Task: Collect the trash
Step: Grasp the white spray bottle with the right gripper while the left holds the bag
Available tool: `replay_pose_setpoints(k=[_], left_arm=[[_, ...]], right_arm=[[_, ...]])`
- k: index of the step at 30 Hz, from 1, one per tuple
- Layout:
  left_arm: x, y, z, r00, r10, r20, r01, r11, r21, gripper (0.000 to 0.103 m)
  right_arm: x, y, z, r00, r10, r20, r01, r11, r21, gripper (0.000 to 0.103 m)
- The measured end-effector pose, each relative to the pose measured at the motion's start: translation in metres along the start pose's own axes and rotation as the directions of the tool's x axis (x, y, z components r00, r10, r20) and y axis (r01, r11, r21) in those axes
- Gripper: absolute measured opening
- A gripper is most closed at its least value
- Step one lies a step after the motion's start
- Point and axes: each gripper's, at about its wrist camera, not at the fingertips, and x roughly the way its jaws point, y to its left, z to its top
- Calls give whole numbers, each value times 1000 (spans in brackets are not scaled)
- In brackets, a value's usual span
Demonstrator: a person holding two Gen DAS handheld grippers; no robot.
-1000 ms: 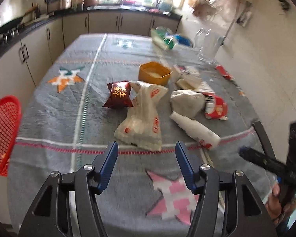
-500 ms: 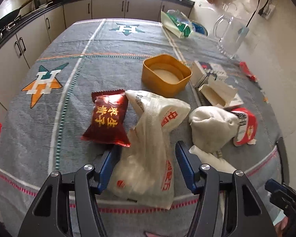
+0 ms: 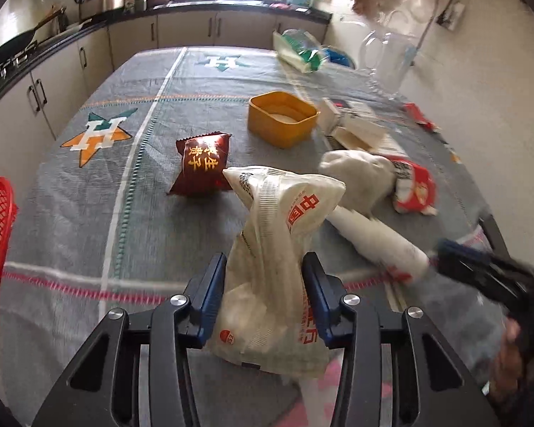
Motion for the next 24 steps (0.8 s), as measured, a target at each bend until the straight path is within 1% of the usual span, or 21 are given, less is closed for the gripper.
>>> replay_pose_setpoints(k=[3,8,11,13,14,16,17,24], left_arm=[[-16,2,-8,999,5,38,-6,1000,16,43],[-28,14,-12,998,9,68,-8,1000,-16,43],[-30,19,-13,997,-2,75,5,999,-35,43],[-30,21,-15,997,4,81,-1,999,-38,43],[-29,21,-15,997,8,83,-5,999,-37,43],[-31,21,-17,996,8,89,-4,999,-38,43],[-32,21,-17,996,6,93,-2,999,-39,43],[-39,22,-18,992,30,122,-25,999,-43,43]], right_arm=[[17,9,7,999,-23,-29,21,999,-48,40],[39,23,15,996,-61,-61,54,991,-119,40],[48,34,12,993,-96,-73,82,982,-171,40],[53,42,6,988,-134,-80,114,970,-215,40],[55,45,4,986,-145,-83,123,966,-229,40],[57,50,-1,982,-168,-80,143,956,-254,33],[56,53,-3,980,-185,-72,160,950,-268,33],[34,62,-13,990,-139,-15,132,965,-227,33]])
